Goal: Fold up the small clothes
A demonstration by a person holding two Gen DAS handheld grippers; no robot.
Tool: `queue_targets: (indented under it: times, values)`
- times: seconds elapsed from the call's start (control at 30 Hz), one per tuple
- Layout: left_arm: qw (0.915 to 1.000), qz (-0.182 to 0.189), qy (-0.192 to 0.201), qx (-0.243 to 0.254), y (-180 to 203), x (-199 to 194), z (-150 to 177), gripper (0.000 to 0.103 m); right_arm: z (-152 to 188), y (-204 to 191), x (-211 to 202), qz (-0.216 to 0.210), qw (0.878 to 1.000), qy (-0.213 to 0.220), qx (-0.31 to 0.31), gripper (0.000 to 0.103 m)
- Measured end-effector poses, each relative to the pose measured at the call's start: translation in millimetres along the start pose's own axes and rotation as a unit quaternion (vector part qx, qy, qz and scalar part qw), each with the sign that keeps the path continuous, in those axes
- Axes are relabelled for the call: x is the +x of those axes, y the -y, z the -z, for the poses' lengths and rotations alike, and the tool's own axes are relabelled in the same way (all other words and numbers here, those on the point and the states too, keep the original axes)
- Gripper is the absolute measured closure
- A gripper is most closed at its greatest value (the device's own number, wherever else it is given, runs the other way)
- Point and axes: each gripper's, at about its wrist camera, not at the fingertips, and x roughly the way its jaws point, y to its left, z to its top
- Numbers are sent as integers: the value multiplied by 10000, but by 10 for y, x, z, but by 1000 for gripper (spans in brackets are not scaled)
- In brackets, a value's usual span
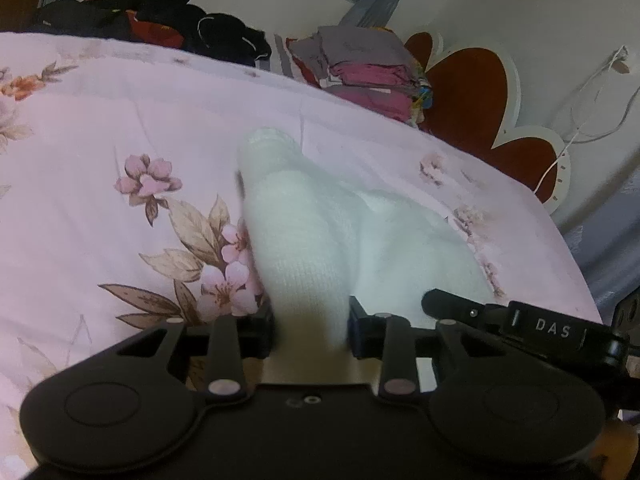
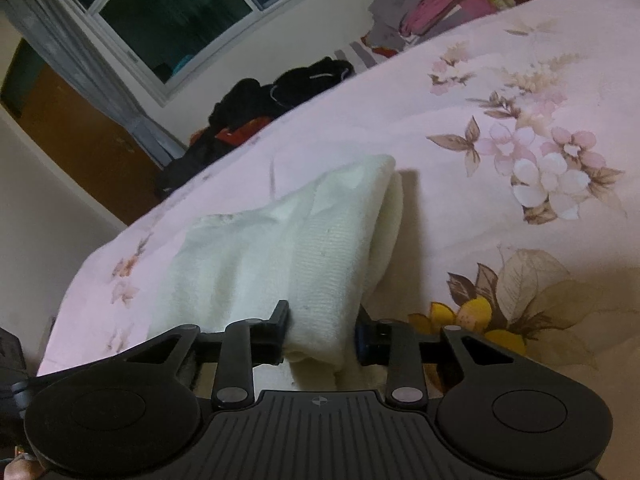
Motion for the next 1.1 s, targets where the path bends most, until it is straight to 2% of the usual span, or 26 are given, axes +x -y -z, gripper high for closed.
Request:
queue_targets:
  times: [0.23, 0.4, 0.63, 0.83, 1.1]
  values:
    - [9997, -21, 214, 77, -101, -432, -32, 71, 53, -444, -46, -329, 9995, 18, -12, 73]
    - [9990, -126, 424, 56, -393, -874, -91, 71, 200, -980, 29, -549, 9984, -7, -163, 73]
    - [9976, -218, 663, -4, -1220, -1534, -197, 71, 577, -1962, 327, -772, 9962, -4, -408, 73]
    - [9971, -301, 696, -50, -2121, -2021, -334, 71, 1018, -2823, 827, -880, 9953, -59, -394, 73]
    - [9963, -435, 733, -140, -2975, -2225, -514, 71, 1380, -3534, 1514, -868, 9947, -182, -518, 73]
